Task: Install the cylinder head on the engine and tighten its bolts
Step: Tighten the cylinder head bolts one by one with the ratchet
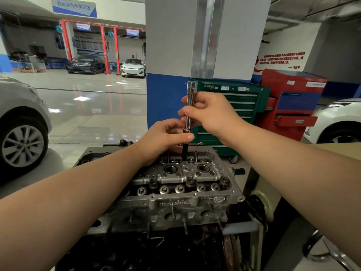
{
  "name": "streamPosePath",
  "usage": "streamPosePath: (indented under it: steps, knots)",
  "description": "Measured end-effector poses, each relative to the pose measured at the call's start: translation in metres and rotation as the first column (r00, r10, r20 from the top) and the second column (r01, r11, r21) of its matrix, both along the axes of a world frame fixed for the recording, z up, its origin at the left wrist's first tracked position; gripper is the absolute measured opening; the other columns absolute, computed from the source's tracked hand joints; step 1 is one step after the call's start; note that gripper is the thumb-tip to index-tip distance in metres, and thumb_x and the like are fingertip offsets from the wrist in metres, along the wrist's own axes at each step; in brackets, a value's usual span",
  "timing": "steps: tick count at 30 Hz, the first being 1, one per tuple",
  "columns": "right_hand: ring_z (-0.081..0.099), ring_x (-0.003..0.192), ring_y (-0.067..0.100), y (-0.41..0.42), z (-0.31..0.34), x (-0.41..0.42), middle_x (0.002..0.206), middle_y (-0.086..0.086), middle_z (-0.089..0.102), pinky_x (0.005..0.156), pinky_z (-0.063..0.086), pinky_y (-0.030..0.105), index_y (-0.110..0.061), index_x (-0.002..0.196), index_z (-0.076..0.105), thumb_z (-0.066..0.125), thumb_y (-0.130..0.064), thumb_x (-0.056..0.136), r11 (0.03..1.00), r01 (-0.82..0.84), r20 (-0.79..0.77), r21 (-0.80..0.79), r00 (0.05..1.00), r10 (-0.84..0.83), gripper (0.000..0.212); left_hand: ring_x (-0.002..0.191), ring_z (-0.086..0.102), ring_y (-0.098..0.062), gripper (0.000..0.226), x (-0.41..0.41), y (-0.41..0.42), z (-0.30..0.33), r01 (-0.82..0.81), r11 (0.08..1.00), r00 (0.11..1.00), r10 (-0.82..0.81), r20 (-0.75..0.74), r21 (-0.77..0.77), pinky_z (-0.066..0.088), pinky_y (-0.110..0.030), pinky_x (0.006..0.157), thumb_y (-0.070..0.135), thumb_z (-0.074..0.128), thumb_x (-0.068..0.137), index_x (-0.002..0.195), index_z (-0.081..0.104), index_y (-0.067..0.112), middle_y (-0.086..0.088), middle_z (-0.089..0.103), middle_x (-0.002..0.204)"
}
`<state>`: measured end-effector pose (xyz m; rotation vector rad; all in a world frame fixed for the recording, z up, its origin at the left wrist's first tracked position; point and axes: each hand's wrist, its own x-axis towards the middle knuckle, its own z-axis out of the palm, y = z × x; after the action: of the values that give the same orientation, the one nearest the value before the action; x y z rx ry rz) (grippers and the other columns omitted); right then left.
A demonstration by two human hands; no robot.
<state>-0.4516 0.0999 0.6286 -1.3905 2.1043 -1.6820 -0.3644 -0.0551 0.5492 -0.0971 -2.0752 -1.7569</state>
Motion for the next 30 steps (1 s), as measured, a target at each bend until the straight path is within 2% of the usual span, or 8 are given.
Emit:
streamPosePath:
  steps: [5, 9, 12, 16, 19, 22, 25, 30]
  knots:
    - [0.072, 0.075, 0.017, -0.005, -0.002, 0.004, 0.080, -0.001, 0.073, 0.075, 0.062, 0.041, -0.020, 0.096, 0.070, 0.087, -0.032, 0.084, 0.974, 0.223, -0.170, -0.038, 0.959, -0.226, 0.023, 0.088, 0.077, -0.018, 0.029, -0.001, -0.003, 0.000, -0.075, 0.997, 0.997, 0.074, -0.026, -0.022, 0.062, -0.029, 0.077, 0.032, 0.095, 0.071, 0.094, 0.080, 0.024, -0.004, 0.079, 0.091]
    - [0.075, 0.095, 0.013, -0.002, 0.002, 0.002, 0.099, -0.002, 0.079, 0.095, 0.059, 0.043, -0.027, 0.105, 0.072, 0.069, -0.024, 0.100, 0.997, 0.058, -0.037, -0.042, 0.998, -0.060, 0.006, 0.104, 0.077, -0.026, 0.015, 0.002, -0.002, 0.001, 0.006, 1.000, 1.000, -0.007, -0.021, -0.028, 0.064, -0.037, 0.086, 0.022, 0.082, 0.087, 0.101, 0.082, 0.022, -0.010, 0.080, 0.106]
    - [0.078, 0.094, 0.019, 0.001, 0.007, -0.002, 0.101, 0.003, 0.080, 0.089, 0.063, 0.041, -0.021, 0.112, 0.068, 0.064, -0.006, 0.100, 0.997, -0.081, 0.064, -0.005, 0.995, 0.081, 0.019, 0.108, 0.075, -0.029, 0.020, 0.003, -0.003, 0.001, 0.017, 1.000, 1.000, -0.017, -0.012, -0.019, 0.062, -0.048, 0.093, 0.024, 0.080, 0.086, 0.106, 0.081, 0.018, -0.011, 0.079, 0.110]
    - [0.076, 0.079, 0.021, 0.000, 0.007, -0.001, 0.083, 0.002, 0.075, 0.076, 0.065, 0.046, -0.018, 0.095, 0.068, 0.088, -0.025, 0.083, 0.989, 0.146, -0.121, 0.007, 0.982, -0.144, 0.024, 0.092, 0.074, -0.018, 0.036, 0.000, 0.003, 0.002, -0.051, 0.997, 0.998, 0.050, -0.024, -0.065, 0.064, -0.037, 0.081, 0.037, 0.092, 0.072, 0.103, 0.076, 0.028, 0.001, 0.077, 0.099]
    - [0.074, 0.087, 0.022, -0.001, 0.005, 0.001, 0.088, 0.000, 0.072, 0.075, 0.062, 0.041, -0.022, 0.094, 0.066, 0.087, -0.041, 0.082, 0.977, 0.214, -0.150, -0.013, 0.965, -0.214, 0.031, 0.085, 0.075, -0.017, 0.023, -0.002, 0.000, 0.002, -0.088, 0.993, 0.995, 0.084, -0.056, -0.084, 0.062, -0.029, 0.078, 0.027, 0.094, 0.075, 0.092, 0.078, 0.028, -0.002, 0.077, 0.089]
    - [0.075, 0.099, 0.017, 0.000, 0.005, 0.002, 0.100, -0.001, 0.078, 0.084, 0.062, 0.038, -0.022, 0.111, 0.069, 0.070, -0.026, 0.099, 0.999, 0.035, -0.002, -0.013, 0.999, -0.035, 0.013, 0.097, 0.078, -0.024, 0.015, 0.001, -0.001, 0.002, -0.014, 0.999, 0.999, 0.013, -0.034, -0.050, 0.061, -0.028, 0.083, 0.017, 0.085, 0.086, 0.098, 0.082, 0.025, -0.009, 0.081, 0.100]
    - [0.076, 0.101, 0.021, 0.004, 0.009, 0.001, 0.104, 0.004, 0.080, 0.090, 0.061, 0.039, -0.017, 0.118, 0.066, 0.059, -0.001, 0.102, 0.991, -0.121, 0.081, 0.049, 0.990, 0.117, 0.024, 0.106, 0.077, -0.031, 0.015, 0.004, -0.001, 0.001, 0.065, 0.997, 0.998, -0.065, -0.015, -0.038, 0.061, -0.034, 0.090, 0.016, 0.075, 0.093, 0.106, 0.081, 0.022, -0.013, 0.080, 0.109]
    - [0.078, 0.082, 0.025, 0.004, 0.012, 0.006, 0.089, 0.011, 0.076, 0.066, 0.065, 0.035, -0.010, 0.102, 0.068, 0.085, -0.014, 0.087, 0.994, 0.083, -0.065, 0.066, 0.995, -0.079, 0.023, 0.104, 0.075, -0.024, 0.033, 0.002, 0.001, 0.000, -0.004, 0.998, 1.000, 0.003, -0.007, -0.068, 0.063, -0.042, 0.088, 0.034, 0.084, 0.084, 0.114, 0.077, 0.025, -0.004, 0.078, 0.112]
